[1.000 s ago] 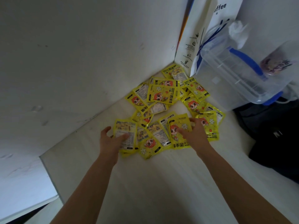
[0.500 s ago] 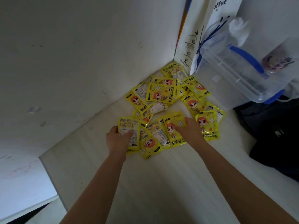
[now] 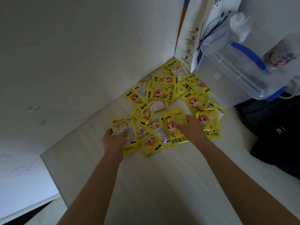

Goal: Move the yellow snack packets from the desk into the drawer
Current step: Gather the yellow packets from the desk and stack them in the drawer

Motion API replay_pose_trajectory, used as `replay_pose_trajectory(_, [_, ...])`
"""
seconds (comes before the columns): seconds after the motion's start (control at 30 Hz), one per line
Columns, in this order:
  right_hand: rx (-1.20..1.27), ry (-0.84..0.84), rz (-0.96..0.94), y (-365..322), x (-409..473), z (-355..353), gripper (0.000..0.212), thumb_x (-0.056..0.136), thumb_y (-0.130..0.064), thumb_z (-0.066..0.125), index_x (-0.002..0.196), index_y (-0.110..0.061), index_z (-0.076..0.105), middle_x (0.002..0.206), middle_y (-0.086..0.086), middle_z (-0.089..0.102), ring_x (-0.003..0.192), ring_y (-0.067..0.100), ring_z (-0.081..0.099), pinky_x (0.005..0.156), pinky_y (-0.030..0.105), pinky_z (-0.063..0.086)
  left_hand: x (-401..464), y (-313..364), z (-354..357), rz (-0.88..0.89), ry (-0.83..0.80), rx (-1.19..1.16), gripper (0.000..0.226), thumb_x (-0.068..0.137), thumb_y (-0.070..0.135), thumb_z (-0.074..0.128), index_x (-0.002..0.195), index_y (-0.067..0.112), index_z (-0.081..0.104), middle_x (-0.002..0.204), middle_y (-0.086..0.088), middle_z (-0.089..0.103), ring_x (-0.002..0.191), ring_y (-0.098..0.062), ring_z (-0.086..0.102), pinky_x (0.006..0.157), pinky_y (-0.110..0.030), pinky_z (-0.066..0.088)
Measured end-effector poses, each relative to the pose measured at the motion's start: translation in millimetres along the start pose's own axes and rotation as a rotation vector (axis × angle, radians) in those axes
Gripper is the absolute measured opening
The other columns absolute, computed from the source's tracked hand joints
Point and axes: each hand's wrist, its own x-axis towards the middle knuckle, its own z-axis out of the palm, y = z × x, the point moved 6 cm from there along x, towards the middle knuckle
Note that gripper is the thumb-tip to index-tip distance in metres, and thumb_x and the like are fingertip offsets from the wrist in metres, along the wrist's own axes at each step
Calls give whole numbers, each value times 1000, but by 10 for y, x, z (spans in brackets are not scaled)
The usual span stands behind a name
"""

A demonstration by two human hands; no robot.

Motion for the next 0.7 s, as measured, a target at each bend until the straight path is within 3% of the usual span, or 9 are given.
replay_pose_trajectory(0.2, [156,27,-45,41,-159,-90,27,86,-21,68,108,-7,62,101,11,69,93,27,65,84,44,53,-81,-37,-134,-24,-44,-160,24,80,0,74,98,12,63,96,-11,71,79,-26,70,67,-39,58])
replay_pose_trajectory(0.4, [273,45,-66,168,-413,-168,29,88,-21,65,116,-13,60,109,8,68,99,26,65,88,45,53,-326,-86,-251,-17,-142,-252,35,89,0,63,123,2,56,112,-18,67,92,-32,68,69,-46,61])
replay_pose_trajectory(0.7, [397,44,-13,559,-1104,-180,18,89,-25,65,106,-26,60,97,-5,69,84,13,67,71,30,52,-837,-290,-389,-5,-254,-245,35,94,2,56,128,3,54,113,-16,68,88,-28,70,65,-45,61])
